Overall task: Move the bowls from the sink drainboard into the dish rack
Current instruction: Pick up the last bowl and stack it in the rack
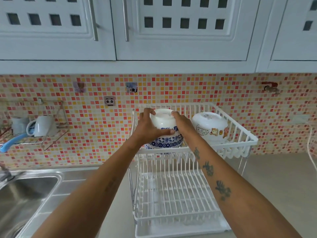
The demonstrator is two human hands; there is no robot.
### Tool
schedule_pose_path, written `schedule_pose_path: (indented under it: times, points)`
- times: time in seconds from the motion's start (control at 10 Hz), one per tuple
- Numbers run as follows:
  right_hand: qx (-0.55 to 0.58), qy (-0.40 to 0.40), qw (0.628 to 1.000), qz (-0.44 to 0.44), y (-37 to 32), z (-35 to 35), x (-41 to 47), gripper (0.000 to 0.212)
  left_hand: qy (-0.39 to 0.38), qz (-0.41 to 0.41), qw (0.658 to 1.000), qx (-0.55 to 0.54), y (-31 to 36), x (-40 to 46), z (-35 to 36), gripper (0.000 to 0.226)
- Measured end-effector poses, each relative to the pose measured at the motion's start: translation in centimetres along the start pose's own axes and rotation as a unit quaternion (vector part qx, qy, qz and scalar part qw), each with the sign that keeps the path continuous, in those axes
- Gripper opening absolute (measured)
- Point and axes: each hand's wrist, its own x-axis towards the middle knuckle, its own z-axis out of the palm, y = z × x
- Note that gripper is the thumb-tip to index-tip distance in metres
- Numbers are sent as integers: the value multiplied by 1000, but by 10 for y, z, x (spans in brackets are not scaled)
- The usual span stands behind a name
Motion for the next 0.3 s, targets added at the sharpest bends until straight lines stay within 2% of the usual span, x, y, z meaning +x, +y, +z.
schedule_pose_path:
  times: [0.2,0.3]
  points:
    - [-24,22,999,-22,2,1,3,73,-60,-34,997,-18,4,-5,-13,96]
    - [-67,68,993,-75,-4,-5,-6,65,-95,-92,988,-75,15,-14,-41,92]
